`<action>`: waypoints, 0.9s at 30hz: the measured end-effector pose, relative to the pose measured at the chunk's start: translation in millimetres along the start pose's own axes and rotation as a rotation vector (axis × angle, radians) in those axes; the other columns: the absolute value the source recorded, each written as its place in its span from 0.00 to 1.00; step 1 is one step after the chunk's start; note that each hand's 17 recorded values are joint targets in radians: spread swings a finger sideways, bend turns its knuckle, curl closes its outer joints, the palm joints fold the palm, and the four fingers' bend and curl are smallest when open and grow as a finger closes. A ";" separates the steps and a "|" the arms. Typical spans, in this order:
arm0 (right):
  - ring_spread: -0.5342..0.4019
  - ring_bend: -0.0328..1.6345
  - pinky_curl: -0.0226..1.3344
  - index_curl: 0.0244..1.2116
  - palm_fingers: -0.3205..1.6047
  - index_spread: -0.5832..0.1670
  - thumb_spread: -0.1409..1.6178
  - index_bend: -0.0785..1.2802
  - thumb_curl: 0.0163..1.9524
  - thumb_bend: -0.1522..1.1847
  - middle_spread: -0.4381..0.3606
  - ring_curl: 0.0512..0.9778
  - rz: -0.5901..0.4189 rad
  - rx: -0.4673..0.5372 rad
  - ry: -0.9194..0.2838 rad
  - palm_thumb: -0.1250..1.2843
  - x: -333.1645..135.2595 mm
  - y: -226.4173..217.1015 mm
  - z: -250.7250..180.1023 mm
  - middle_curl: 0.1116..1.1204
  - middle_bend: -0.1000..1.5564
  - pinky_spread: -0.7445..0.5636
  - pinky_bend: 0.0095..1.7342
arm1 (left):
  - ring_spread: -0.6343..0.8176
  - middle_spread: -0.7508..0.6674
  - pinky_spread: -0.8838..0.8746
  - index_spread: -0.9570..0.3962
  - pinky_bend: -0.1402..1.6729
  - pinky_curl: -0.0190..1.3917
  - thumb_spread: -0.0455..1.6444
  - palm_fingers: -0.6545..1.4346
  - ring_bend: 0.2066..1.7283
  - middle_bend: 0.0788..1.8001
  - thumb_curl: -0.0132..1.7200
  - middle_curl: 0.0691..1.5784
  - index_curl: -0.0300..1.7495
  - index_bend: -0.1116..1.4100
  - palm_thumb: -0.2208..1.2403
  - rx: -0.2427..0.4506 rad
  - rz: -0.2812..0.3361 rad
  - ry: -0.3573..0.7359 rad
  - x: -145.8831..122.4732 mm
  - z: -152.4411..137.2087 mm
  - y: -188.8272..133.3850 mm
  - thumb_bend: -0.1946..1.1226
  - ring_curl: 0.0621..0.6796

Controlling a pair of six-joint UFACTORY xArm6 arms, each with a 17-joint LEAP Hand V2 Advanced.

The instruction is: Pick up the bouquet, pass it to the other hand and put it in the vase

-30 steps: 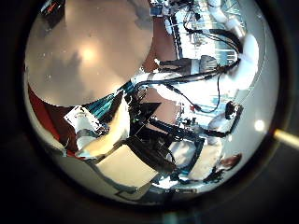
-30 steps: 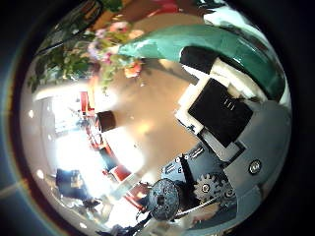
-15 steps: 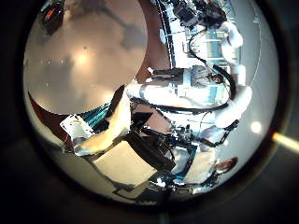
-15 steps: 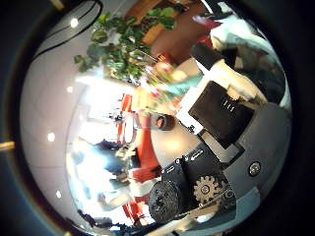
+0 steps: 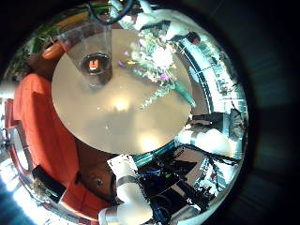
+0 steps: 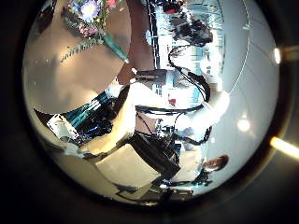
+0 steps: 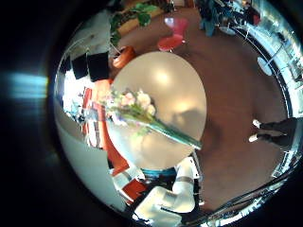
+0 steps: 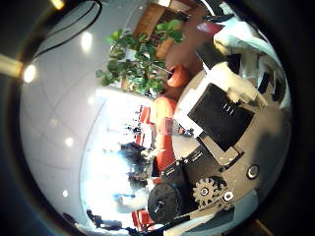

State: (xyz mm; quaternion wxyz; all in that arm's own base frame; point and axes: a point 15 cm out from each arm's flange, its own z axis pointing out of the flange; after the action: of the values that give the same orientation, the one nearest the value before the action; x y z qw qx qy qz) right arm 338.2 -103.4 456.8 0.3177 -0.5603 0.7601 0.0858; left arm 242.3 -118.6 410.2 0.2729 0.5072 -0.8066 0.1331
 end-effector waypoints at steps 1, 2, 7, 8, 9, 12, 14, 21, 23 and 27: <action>0.36 0.85 0.55 0.70 0.72 0.45 0.61 0.84 0.46 0.09 0.37 0.65 0.003 -0.009 0.020 0.72 6.2 0.7 5.3 0.65 0.83 0.37 0.72 | 0.76 0.75 0.76 0.79 0.17 0.16 0.70 0.45 0.18 0.08 0.20 0.20 0.26 0.20 0.41 0.001 0.003 -0.008 -2.1 -1.0 1.6 0.13 0.22; 0.36 0.84 0.54 0.69 0.70 0.44 0.62 0.80 0.45 0.08 0.37 0.63 0.005 -0.024 0.043 0.70 12.5 2.8 9.7 0.64 0.81 0.36 0.71 | 0.76 0.75 0.76 0.79 0.17 0.16 0.70 0.45 0.18 0.08 0.20 0.20 0.26 0.20 0.41 0.006 0.001 -0.013 -3.6 -2.4 2.6 0.13 0.22; 0.34 0.80 0.49 0.63 0.56 0.37 0.64 0.57 0.40 0.09 0.35 0.59 0.033 -0.159 0.216 0.64 64.6 30.6 26.7 0.59 0.74 0.25 0.67 | 0.76 0.75 0.76 0.79 0.17 0.16 0.70 0.45 0.18 0.08 0.20 0.20 0.26 0.20 0.41 0.006 0.015 -0.024 -2.7 -0.5 8.1 0.13 0.21; 0.34 0.79 0.49 0.62 0.55 0.36 0.65 0.55 0.39 0.09 0.35 0.58 0.036 -0.194 0.255 0.64 75.4 38.5 30.4 0.58 0.73 0.24 0.67 | 0.76 0.75 0.76 0.79 0.17 0.16 0.70 0.45 0.18 0.08 0.20 0.20 0.26 0.20 0.41 0.004 0.017 -0.026 -4.5 0.0 8.9 0.13 0.21; 0.34 0.77 0.48 0.61 0.51 0.34 0.65 0.52 0.39 0.09 0.35 0.57 0.039 -0.227 0.284 0.64 84.0 46.0 34.6 0.58 0.72 0.24 0.65 | 0.76 0.75 0.76 0.79 0.17 0.16 0.70 0.45 0.18 0.08 0.20 0.20 0.26 0.20 0.41 0.005 0.017 -0.030 -6.0 -0.7 9.2 0.13 0.21; 0.33 0.75 0.46 0.58 0.44 0.31 0.66 0.48 0.37 0.10 0.34 0.54 0.056 -0.321 0.331 0.64 105.3 70.4 52.2 0.57 0.70 0.26 0.61 | 0.76 0.75 0.76 0.79 0.17 0.16 0.70 0.45 0.18 0.08 0.20 0.20 0.26 0.20 0.41 0.000 0.023 -0.029 -5.7 0.5 8.9 0.13 0.21; 0.33 0.73 0.44 0.56 0.41 0.29 0.66 0.46 0.35 0.10 0.32 0.52 0.071 -0.362 0.349 0.64 116.5 84.1 60.1 0.56 0.68 0.30 0.58 | 0.76 0.75 0.76 0.79 0.17 0.16 0.70 0.45 0.18 0.08 0.20 0.20 0.26 0.20 0.41 -0.009 0.030 -0.028 -5.2 2.7 8.9 0.13 0.20; 0.32 0.71 0.41 0.54 0.37 0.28 0.67 0.42 0.32 0.09 0.31 0.49 0.110 -0.437 0.356 0.63 137.2 133.2 93.6 0.53 0.64 0.38 0.54 | 0.76 0.76 0.77 0.79 0.17 0.16 0.70 0.45 0.18 0.08 0.20 0.20 0.27 0.20 0.41 -0.019 0.054 -0.041 -5.6 3.2 9.2 0.13 0.20; 0.32 0.71 0.40 0.53 0.36 0.29 0.67 0.41 0.31 0.09 0.31 0.49 0.108 -0.430 0.376 0.62 143.5 147.6 101.4 0.53 0.63 0.39 0.54 | 0.76 0.76 0.77 0.79 0.17 0.16 0.70 0.45 0.18 0.08 0.20 0.20 0.27 0.20 0.41 -0.022 0.061 -0.045 -5.5 2.6 8.4 0.13 0.19; 0.33 0.71 0.39 0.52 0.36 0.30 0.67 0.39 0.30 0.09 0.32 0.49 0.109 -0.434 0.407 0.61 159.1 176.1 119.5 0.52 0.60 0.41 0.53 | 0.76 0.76 0.77 0.79 0.17 0.16 0.70 0.44 0.18 0.08 0.20 0.20 0.27 0.20 0.41 -0.016 0.068 -0.062 -4.9 -3.2 6.9 0.13 0.19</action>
State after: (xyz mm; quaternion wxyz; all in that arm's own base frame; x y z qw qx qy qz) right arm 197.7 -109.1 231.3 0.0264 -0.5792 0.8010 0.1490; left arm 238.8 -110.3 410.4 0.2471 0.4812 -0.8325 0.1197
